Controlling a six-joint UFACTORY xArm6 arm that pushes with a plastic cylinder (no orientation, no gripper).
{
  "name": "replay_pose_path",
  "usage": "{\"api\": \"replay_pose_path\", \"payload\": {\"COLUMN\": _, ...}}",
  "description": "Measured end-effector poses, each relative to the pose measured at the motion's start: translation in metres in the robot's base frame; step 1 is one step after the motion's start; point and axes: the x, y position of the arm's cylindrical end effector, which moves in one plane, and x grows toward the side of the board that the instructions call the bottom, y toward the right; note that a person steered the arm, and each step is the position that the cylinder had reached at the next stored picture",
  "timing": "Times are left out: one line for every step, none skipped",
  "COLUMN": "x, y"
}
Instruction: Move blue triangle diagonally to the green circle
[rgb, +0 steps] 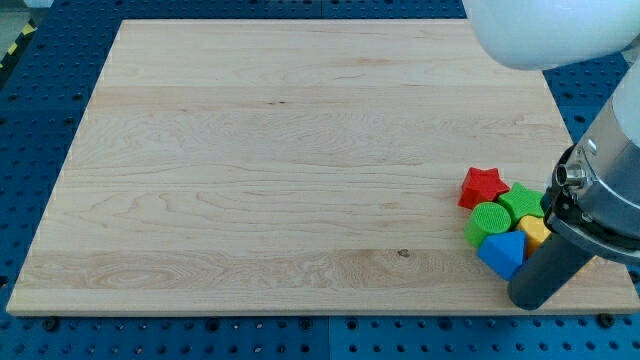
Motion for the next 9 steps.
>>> {"api": "replay_pose_path", "payload": {"x": -0.003, "y": 0.0}}
{"api": "replay_pose_path", "payload": {"x": -0.012, "y": -0.001}}
{"api": "replay_pose_path", "payload": {"x": -0.015, "y": -0.001}}
{"api": "replay_pose_path", "payload": {"x": -0.015, "y": -0.001}}
{"api": "replay_pose_path", "payload": {"x": -0.025, "y": -0.005}}
{"api": "replay_pose_path", "payload": {"x": -0.041, "y": -0.013}}
{"api": "replay_pose_path", "payload": {"x": -0.052, "y": -0.019}}
{"api": "replay_pose_path", "payload": {"x": -0.053, "y": -0.021}}
{"api": "replay_pose_path", "payload": {"x": -0.054, "y": -0.021}}
